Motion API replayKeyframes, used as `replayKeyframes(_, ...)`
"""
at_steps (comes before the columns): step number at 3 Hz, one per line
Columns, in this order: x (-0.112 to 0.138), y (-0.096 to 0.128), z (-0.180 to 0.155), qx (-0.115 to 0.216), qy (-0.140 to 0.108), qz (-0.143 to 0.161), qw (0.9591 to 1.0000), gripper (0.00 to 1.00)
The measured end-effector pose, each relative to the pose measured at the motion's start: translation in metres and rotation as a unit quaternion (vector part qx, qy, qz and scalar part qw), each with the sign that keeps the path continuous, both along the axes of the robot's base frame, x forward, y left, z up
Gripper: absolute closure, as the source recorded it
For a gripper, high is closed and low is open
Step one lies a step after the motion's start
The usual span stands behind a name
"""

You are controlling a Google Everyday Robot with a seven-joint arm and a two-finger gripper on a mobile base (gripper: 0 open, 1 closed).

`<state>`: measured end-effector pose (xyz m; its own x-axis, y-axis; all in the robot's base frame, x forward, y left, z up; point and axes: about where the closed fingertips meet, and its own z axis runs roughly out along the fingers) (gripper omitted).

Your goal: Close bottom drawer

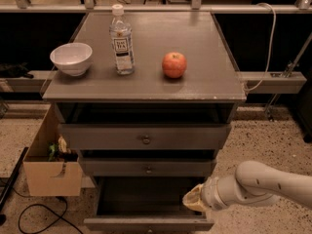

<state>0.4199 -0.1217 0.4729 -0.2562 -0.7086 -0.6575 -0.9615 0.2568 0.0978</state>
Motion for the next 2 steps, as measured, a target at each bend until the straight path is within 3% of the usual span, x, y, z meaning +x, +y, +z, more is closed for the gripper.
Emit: replayKeyframes(2,-0.006,-0.01,-0.075,-0.004,0.048,-0.024,0.9985,1.0)
